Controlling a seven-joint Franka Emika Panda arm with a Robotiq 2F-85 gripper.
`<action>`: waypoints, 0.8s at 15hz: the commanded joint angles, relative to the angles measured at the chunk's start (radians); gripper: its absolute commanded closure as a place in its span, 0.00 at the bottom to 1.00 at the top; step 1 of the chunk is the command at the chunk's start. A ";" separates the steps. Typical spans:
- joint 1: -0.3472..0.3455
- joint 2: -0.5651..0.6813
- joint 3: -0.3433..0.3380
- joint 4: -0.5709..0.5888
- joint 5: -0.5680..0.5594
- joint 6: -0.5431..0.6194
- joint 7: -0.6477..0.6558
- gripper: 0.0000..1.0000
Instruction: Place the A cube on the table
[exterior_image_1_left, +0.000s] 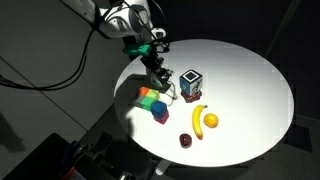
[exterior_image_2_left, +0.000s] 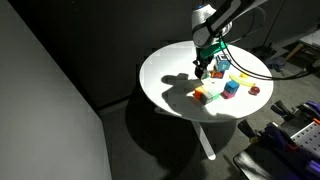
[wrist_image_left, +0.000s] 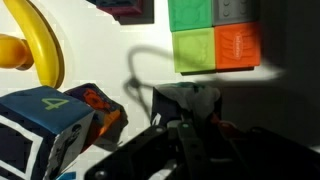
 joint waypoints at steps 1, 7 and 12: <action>-0.007 0.031 -0.003 0.041 0.011 0.004 0.006 0.70; -0.008 0.018 0.004 0.020 0.018 -0.007 -0.004 0.18; -0.004 -0.015 0.014 -0.007 0.021 -0.011 -0.007 0.00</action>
